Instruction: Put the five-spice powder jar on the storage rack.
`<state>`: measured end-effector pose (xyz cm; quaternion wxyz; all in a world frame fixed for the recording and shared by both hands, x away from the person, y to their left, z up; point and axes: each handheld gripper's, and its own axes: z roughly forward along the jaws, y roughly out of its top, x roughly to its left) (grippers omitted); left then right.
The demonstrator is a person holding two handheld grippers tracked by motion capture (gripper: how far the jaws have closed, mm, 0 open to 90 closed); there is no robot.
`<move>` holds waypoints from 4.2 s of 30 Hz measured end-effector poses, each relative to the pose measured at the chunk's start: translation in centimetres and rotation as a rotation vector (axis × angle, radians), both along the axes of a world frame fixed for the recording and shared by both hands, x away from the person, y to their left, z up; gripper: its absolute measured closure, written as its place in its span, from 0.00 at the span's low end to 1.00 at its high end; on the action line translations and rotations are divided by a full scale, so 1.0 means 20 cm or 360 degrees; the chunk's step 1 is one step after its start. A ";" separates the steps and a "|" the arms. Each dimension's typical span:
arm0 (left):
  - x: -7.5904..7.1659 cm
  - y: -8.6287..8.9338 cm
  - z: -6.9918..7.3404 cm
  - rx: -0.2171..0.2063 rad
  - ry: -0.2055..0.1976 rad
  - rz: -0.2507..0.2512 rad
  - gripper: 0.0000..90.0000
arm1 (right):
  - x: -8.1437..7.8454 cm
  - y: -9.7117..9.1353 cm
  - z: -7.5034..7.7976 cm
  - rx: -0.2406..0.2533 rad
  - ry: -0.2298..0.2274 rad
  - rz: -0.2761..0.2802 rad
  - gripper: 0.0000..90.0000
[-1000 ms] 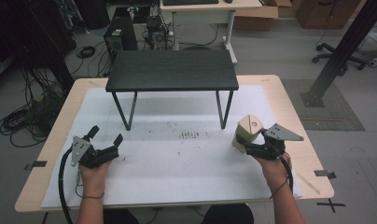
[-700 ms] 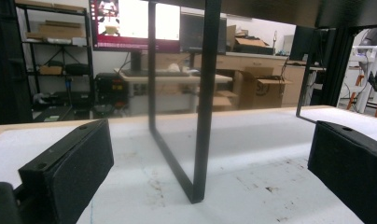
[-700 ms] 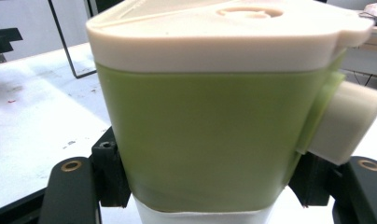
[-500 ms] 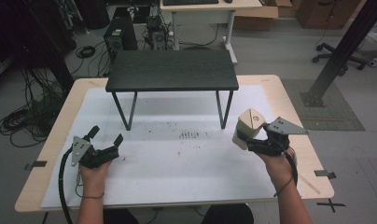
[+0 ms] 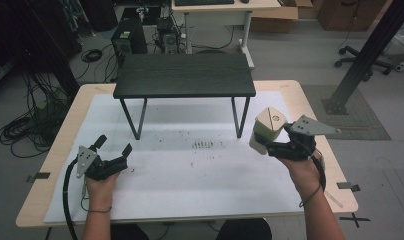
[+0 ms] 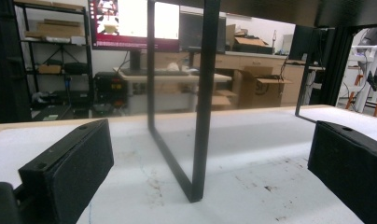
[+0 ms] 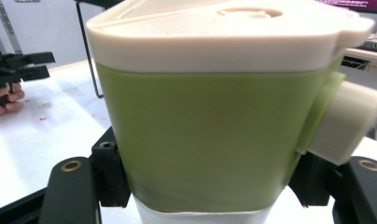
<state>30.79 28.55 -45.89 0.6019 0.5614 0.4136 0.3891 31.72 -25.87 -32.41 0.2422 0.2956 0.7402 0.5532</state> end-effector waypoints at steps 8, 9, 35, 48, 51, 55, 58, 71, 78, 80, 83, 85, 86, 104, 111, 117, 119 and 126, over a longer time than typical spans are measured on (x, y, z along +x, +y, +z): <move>0.00 0.00 0.00 -0.0002 0.0004 0.0001 0.00 | 0.01 0.02 0.13 0.0006 -0.0009 0.0040 0.33; 0.00 0.00 0.00 -0.0002 0.0004 0.0001 0.00 | 0.01 0.02 0.13 0.0006 -0.0009 0.0040 0.33; 0.01 0.00 0.00 0.0019 0.0021 0.0004 0.00 | 0.10 0.11 0.45 0.0014 0.0012 0.0146 0.33; 0.01 -0.01 0.00 0.0049 0.0037 0.0005 0.00 | 0.19 0.21 0.58 -0.0003 0.0015 0.0194 0.33; 0.01 -0.02 -0.01 0.0049 0.0046 0.0009 0.00 | 0.22 0.24 0.60 -0.0008 0.0022 0.0199 0.33; 0.01 -0.02 -0.01 0.0065 0.0053 0.0010 0.00 | 0.28 0.29 0.62 -0.0009 0.0040 0.0212 0.33; 0.01 -0.02 -0.01 0.0069 0.0060 0.0013 0.00 | 0.32 0.32 0.63 -0.0011 0.0051 0.0212 0.33; 0.02 -0.02 -0.01 0.0065 0.0064 0.0025 0.00 | 0.48 0.39 0.63 0.0007 0.0084 0.0201 0.33; 0.02 -0.02 -0.01 0.0073 0.0062 0.0038 0.00 | 0.57 0.43 0.64 0.0015 0.0090 0.0202 0.33; 0.02 -0.02 -0.01 0.0076 0.0062 0.0038 0.00 | 0.58 0.44 0.64 0.0012 0.0092 0.0202 0.33; 0.02 -0.02 -0.01 0.0076 0.0062 0.0041 0.00 | 0.62 0.46 0.64 0.0004 0.0104 0.0199 0.33; 0.02 -0.02 -0.01 0.0078 0.0061 0.0042 0.00 | 0.66 0.47 0.63 0.0003 0.0115 0.0192 0.33; 0.02 -0.02 -0.01 0.0078 0.0061 0.0042 0.00 | 0.66 0.47 0.63 0.0003 0.0115 0.0192 0.33; 0.02 -0.02 -0.01 0.0084 0.0063 0.0044 0.00 | 0.83 0.46 0.55 0.0017 0.0150 0.0093 0.33; 0.02 -0.02 -0.01 0.0082 0.0060 0.0042 0.00 | 0.86 0.47 0.54 0.0005 0.0157 0.0075 0.33; 0.02 -0.02 -0.01 0.0075 0.0056 0.0036 0.00 | 0.86 0.47 0.53 -0.0005 0.0155 0.0065 0.33; 0.02 -0.02 -0.01 0.0074 0.0055 0.0036 0.00 | 0.86 0.47 0.53 -0.0006 0.0154 0.0065 0.33; 0.02 -0.01 -0.01 0.0071 0.0052 0.0034 0.00 | 0.86 0.48 0.53 -0.0020 0.0140 0.0055 0.33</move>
